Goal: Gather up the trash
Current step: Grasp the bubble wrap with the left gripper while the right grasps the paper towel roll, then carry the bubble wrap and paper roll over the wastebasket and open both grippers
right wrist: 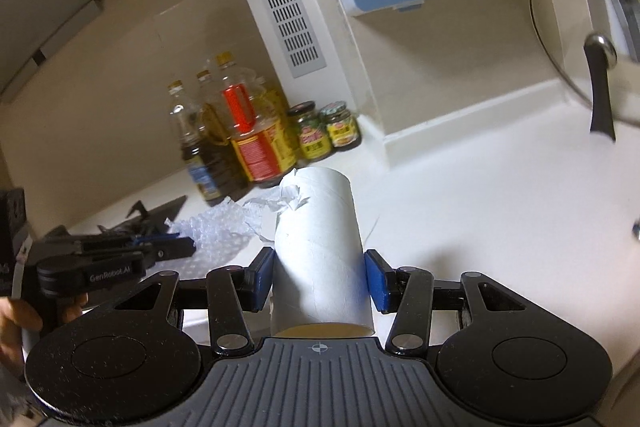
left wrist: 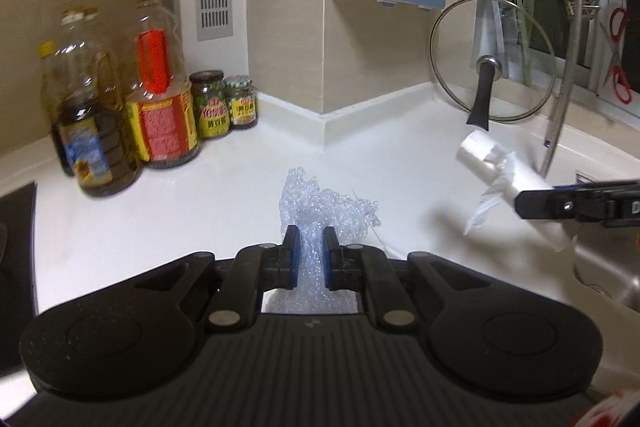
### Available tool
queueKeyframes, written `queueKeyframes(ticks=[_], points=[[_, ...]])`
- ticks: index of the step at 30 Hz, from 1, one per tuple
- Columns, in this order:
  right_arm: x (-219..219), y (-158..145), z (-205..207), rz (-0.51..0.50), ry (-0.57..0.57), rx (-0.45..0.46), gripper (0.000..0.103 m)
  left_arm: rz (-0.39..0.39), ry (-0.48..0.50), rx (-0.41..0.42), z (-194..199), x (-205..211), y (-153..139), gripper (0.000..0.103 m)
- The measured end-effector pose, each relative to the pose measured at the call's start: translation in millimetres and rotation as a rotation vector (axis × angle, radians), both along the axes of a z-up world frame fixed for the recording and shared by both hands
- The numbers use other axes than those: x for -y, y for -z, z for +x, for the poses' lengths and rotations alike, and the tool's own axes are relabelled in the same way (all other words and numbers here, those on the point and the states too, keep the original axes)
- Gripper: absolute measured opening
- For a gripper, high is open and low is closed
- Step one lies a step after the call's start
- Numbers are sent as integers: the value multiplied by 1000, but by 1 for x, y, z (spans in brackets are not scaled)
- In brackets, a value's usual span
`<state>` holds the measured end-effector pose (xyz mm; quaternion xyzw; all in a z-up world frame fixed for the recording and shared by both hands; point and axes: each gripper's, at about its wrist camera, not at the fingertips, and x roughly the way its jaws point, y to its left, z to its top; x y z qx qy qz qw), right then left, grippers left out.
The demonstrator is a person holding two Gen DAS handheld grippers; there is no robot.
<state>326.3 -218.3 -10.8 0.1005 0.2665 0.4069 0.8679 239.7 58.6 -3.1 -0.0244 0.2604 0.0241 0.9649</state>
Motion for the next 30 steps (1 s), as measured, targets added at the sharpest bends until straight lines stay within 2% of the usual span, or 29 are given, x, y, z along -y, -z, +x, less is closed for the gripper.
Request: queueKeyframes(ticks=[7, 15, 23, 30], points=[[-1, 25, -45, 31, -9, -122, 48, -66, -15, -50, -54, 3, 21, 10], [-25, 64, -84, -29, -26, -245, 48, -148, -34, -145, -88, -6, 63, 10], [-46, 115, -92, -118, 6, -340, 48, -224, -78, -253, -96, -16, 118, 10], [-57, 162, -91, -172, 57, -415, 48, -271, -121, -363, -93, -13, 177, 10]])
